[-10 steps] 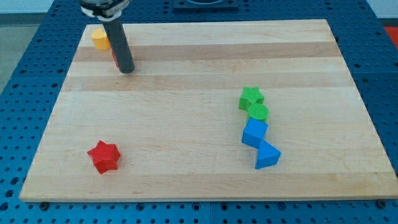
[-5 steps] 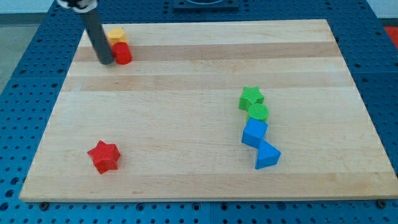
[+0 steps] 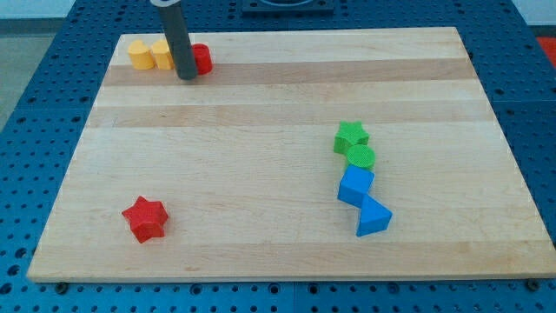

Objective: Place the red circle horizontal to yellow hexagon

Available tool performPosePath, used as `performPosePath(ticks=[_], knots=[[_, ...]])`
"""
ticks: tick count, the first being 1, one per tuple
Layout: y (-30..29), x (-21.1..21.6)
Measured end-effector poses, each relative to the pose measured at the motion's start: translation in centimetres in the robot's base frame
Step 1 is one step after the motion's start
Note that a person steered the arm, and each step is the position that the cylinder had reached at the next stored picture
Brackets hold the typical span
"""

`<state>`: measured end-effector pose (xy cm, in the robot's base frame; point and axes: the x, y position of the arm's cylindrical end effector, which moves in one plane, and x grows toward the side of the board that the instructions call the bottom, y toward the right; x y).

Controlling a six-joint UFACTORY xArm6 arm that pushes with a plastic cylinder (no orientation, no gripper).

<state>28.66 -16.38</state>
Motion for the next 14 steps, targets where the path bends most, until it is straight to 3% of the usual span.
performPosePath(ticks=[2, 3, 4, 6, 11, 13, 14], knots=[[1.2, 1.3], [6.3, 1.4], [11.0, -1.7], [7.8, -4.3], [4.6, -4.2], [4.3, 4.2], [-1.3, 7.0]])
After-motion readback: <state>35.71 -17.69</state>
